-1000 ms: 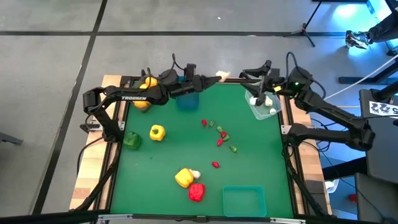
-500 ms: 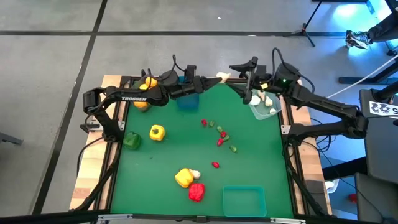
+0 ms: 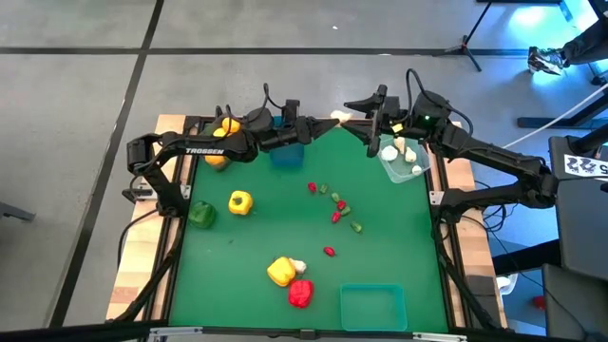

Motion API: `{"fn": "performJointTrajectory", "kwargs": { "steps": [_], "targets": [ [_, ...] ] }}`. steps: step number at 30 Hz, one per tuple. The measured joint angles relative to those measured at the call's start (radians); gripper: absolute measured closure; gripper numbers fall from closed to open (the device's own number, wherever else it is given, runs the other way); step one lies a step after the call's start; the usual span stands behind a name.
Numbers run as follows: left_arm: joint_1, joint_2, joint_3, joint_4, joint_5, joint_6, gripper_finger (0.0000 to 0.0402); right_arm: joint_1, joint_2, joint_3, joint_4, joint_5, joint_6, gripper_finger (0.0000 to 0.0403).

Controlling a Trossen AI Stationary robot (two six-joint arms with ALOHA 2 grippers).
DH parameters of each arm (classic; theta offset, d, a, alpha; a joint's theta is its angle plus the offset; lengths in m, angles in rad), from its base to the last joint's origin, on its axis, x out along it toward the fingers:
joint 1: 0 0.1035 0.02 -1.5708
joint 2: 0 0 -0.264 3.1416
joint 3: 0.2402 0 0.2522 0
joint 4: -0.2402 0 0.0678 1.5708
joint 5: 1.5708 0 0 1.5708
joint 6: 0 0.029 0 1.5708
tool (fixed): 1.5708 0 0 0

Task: Sort produce into baskets
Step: Put the white garlic into white transparent bin

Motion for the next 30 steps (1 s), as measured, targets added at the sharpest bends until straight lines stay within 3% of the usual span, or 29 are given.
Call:
{"fn": "performJointTrajectory", "kwargs": {
  "steps": [18, 25, 30],
  "targets": [
    [0.001, 0.001, 0.000, -0.001, -0.016, 0.010, 0.0253, -0.001, 0.000, 0.000, -0.003, 0.007, -0.001, 0.0355],
    [-0.006, 0.001, -0.001, -0.002, -0.013, 0.063, 0.0223, -0.001, 0.000, 0.000, -0.002, 0.009, -0.001, 0.0371],
    [-0.004, 0.001, -0.001, -0.003, 0.076, 0.142, 0.0172, 0.000, 0.000, 0.000, -0.001, 0.037, 0.000, 0.0364]
  ]
}}
